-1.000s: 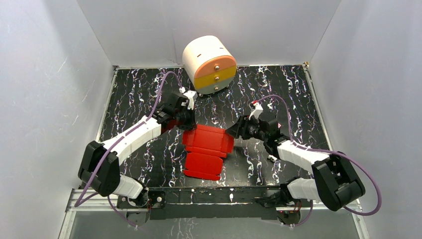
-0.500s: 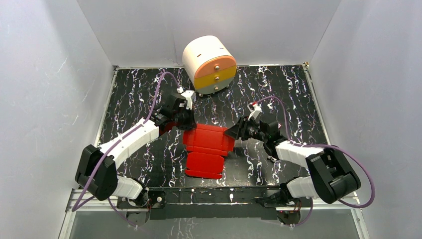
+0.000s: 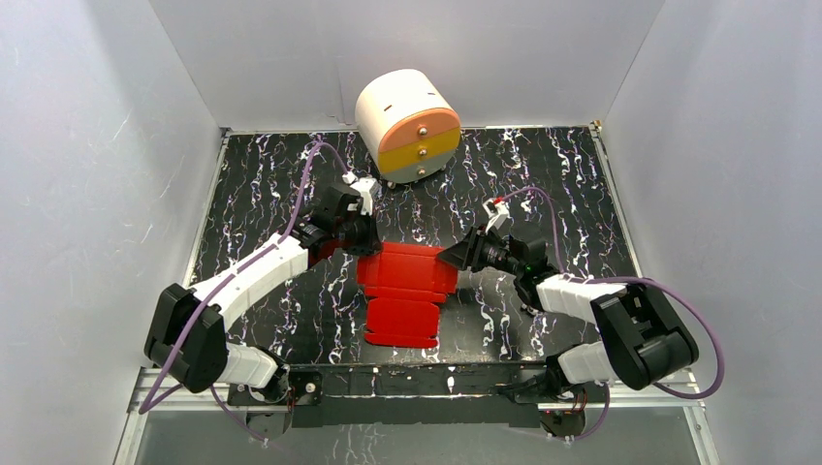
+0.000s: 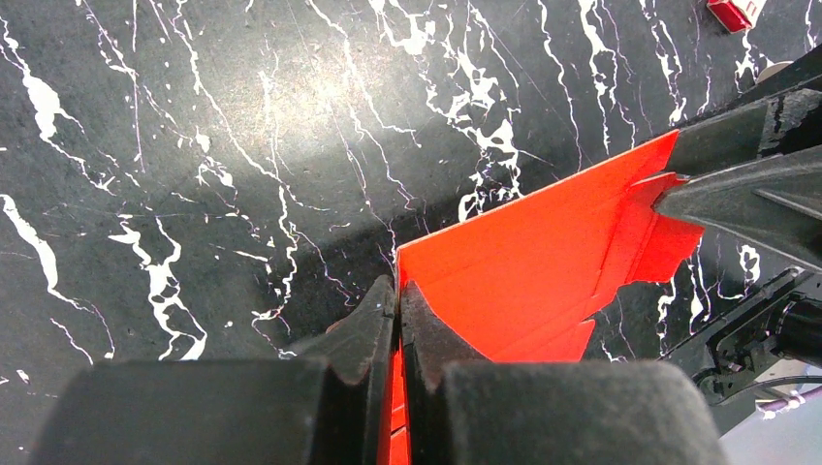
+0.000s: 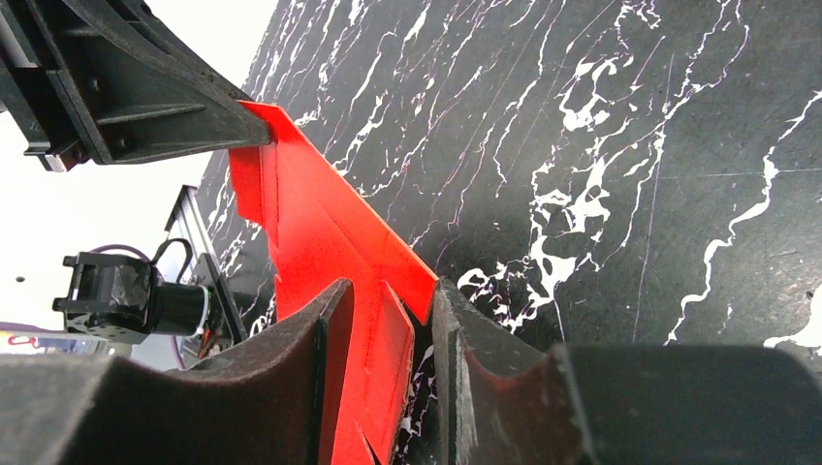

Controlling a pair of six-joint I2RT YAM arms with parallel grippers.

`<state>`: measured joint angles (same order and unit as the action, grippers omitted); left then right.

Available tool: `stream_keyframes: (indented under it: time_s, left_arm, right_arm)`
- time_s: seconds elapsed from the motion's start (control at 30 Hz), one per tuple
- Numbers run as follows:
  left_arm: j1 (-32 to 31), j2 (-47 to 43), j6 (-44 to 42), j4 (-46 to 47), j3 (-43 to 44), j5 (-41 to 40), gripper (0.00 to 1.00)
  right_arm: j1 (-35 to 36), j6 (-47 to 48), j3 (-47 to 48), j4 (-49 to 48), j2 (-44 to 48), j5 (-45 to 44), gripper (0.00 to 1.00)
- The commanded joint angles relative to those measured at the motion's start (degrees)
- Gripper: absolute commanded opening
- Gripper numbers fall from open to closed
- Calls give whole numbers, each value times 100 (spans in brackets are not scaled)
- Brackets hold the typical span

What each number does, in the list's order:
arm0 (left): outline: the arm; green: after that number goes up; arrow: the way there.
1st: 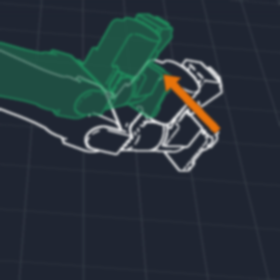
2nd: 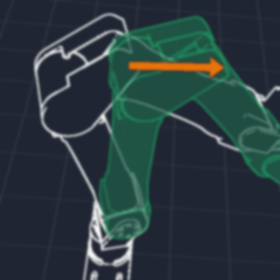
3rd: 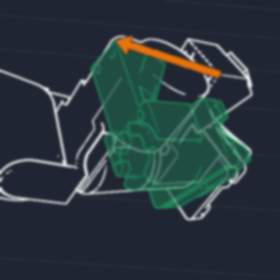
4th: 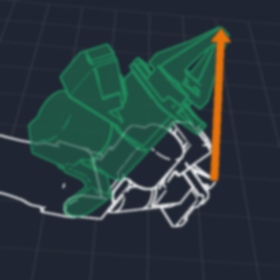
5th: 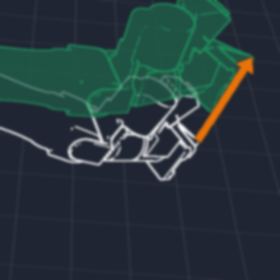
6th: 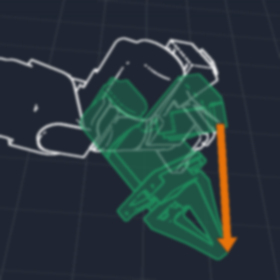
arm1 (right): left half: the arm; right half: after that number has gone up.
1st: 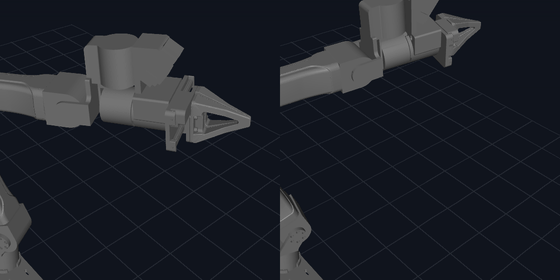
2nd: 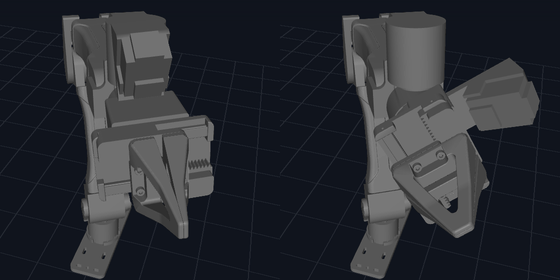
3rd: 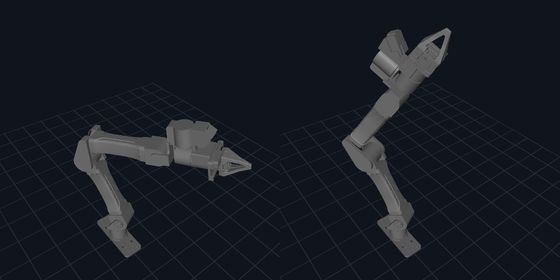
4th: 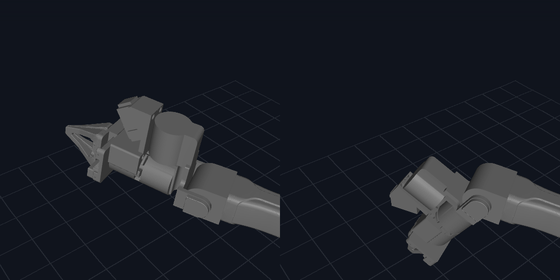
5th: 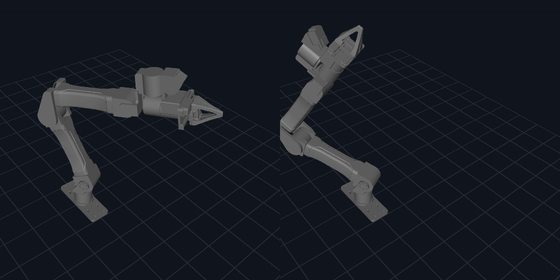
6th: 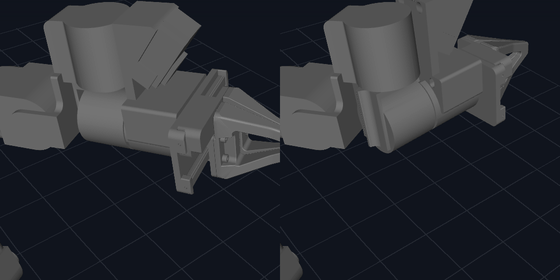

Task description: Fold the paper box

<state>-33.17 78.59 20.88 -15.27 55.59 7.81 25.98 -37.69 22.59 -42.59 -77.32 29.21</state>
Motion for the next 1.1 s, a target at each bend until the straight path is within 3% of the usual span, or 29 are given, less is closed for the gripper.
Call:
stream_keyframes:
  time_s: [0.0, 0.47, 1.07]
  left_arm:
    - [-14, -282, 71, 106, -48, 123, 0]
    - [-13, -432, 262, 246, -219, 346, 0]
    - [-5, -651, 364, 345, -409, 344, 0]
  right_arm:
    - [-49, -58, -9, -648, -104, 243, 42]
    - [-67, -167, 53, -1233, -509, 497, 36]
    - [-278, -237, -15, -1419, -843, 462, 45]
